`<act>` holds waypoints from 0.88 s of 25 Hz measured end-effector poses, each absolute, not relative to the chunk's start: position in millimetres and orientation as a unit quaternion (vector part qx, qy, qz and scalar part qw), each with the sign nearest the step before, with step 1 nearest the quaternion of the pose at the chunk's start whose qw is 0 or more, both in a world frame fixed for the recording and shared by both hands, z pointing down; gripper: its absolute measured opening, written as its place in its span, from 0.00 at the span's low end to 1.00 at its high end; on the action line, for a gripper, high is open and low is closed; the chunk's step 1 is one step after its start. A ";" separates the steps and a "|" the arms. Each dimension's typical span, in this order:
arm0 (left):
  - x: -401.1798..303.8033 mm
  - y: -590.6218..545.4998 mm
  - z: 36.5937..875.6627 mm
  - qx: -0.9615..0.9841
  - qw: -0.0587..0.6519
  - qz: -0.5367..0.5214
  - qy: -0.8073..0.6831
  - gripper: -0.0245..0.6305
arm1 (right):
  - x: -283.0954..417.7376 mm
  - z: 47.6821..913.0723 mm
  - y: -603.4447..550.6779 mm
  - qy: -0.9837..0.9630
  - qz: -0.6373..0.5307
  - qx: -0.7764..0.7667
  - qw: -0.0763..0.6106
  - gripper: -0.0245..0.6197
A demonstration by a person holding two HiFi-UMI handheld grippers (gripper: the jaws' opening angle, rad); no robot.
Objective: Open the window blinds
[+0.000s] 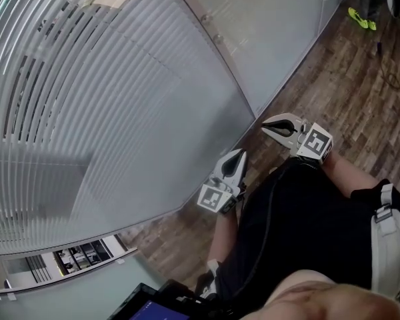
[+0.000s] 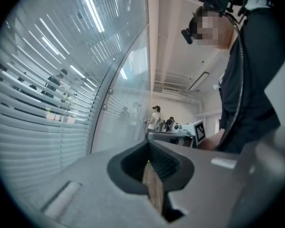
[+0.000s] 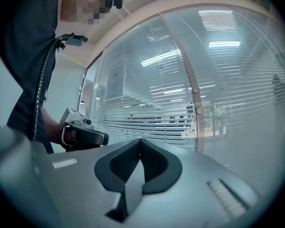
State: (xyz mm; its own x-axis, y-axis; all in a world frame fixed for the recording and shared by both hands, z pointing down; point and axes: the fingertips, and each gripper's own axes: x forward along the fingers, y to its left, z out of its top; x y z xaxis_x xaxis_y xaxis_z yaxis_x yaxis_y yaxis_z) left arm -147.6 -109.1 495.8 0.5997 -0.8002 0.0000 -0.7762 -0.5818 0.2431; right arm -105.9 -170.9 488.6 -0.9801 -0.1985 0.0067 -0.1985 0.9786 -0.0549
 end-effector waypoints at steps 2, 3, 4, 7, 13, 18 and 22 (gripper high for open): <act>-148.5 -109.3 494.0 0.888 0.108 -0.054 -0.444 0.04 | -107.1 486.0 -172.0 -0.994 0.039 0.098 0.000 0.05; -148.8 -109.4 493.2 0.888 0.106 -0.054 -0.443 0.04 | -107.5 485.3 -173.3 -0.994 0.039 0.099 0.000 0.05; -149.2 -109.6 492.6 0.889 0.104 -0.054 -0.443 0.04 | -108.1 485.3 -174.7 -0.994 0.037 0.101 0.001 0.05; -151.8 -111.8 493.2 0.889 0.099 -0.055 -0.444 0.04 | -112.7 488.6 -174.8 -0.994 0.047 0.097 0.005 0.05; -151.4 -112.7 495.0 0.891 0.098 -0.052 -0.440 0.04 | -118.1 492.2 -171.3 -0.995 0.042 0.084 0.019 0.05; -150.3 -114.4 486.0 0.895 0.095 -0.052 -0.432 0.04 | -119.0 485.9 -167.4 -0.996 0.032 0.082 0.029 0.05; -153.3 -114.7 483.1 0.895 0.092 -0.053 -0.433 0.04 | -122.3 489.9 -169.7 -0.995 0.040 0.082 0.034 0.05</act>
State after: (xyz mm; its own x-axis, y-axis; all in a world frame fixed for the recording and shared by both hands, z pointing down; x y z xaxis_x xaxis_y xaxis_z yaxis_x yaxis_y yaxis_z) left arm -153.3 -114.7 483.1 0.6191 -0.7851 -0.0148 -0.7656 -0.6077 0.2112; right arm -122.3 -169.7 489.9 -0.9841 -0.1611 0.0751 -0.1666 0.9833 -0.0732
